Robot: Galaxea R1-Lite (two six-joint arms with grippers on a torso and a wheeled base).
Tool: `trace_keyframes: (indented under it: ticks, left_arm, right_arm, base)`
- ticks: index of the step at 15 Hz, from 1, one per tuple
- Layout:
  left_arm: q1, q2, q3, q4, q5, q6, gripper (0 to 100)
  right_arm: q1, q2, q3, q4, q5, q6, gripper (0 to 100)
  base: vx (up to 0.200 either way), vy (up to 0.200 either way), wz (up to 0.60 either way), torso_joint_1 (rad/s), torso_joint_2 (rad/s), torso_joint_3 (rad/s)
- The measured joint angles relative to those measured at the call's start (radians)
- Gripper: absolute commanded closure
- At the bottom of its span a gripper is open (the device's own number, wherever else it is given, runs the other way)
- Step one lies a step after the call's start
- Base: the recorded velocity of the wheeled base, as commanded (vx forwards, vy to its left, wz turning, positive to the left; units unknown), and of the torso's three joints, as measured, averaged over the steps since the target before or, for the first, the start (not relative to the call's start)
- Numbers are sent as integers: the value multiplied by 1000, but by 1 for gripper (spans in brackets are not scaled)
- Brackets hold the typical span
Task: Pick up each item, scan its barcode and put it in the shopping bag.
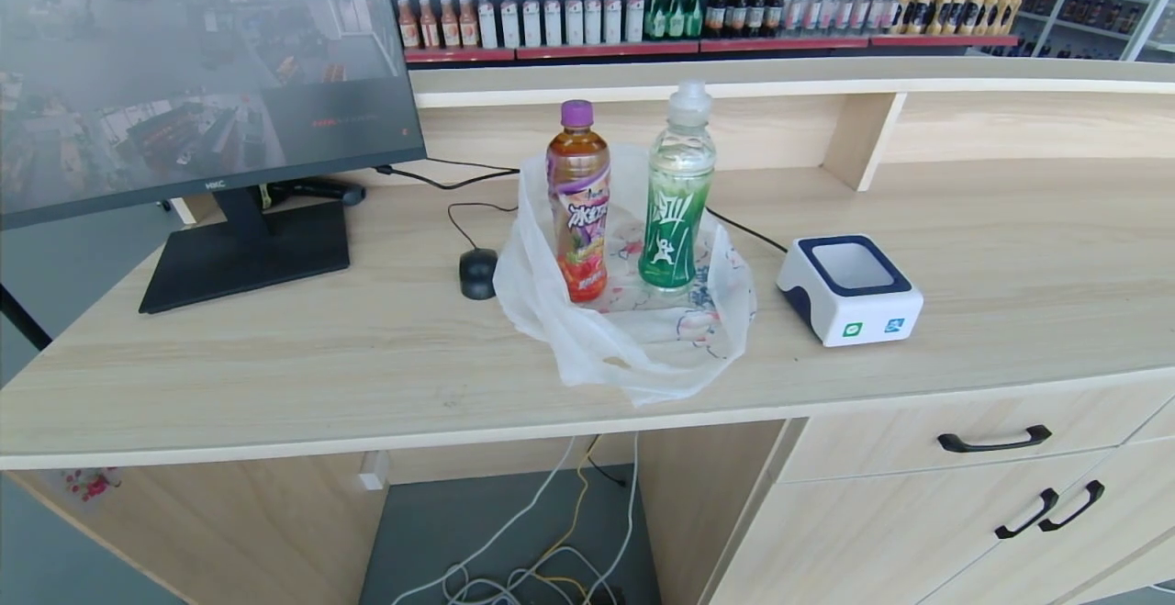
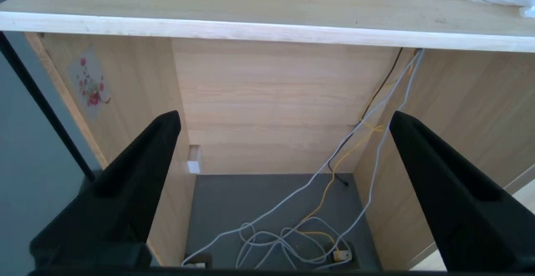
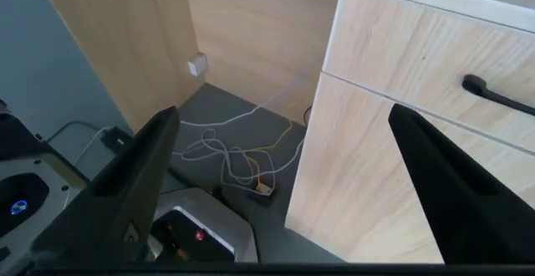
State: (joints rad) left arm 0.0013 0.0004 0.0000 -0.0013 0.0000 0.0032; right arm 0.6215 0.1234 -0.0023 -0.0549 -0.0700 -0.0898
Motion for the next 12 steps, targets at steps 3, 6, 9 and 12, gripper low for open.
trace_keyframes:
  ticks: [3, 6, 9, 12]
  left_arm:
    - [0, 0, 0, 0, 0, 0, 0]
    - [0, 0, 0, 0, 0, 0, 0]
    - [0, 0, 0, 0, 0, 0, 0]
    - [0, 0, 0, 0, 0, 0, 0]
  right_arm:
    - [-49, -30, -4, 8, -147, 32, 0]
    - [-137, -10, -8, 24, -156, 59, 0]
    - [-325, 113, -9, 26, -160, 85, 0]
    - [-557, 177, -8, 25, -161, 113, 0]
  base:
    - [0, 0, 0, 0, 0, 0]
    - [0, 0, 0, 0, 0, 0]
    - [0, 0, 0, 0, 0, 0]
    - [0, 0, 0, 0, 0, 0]
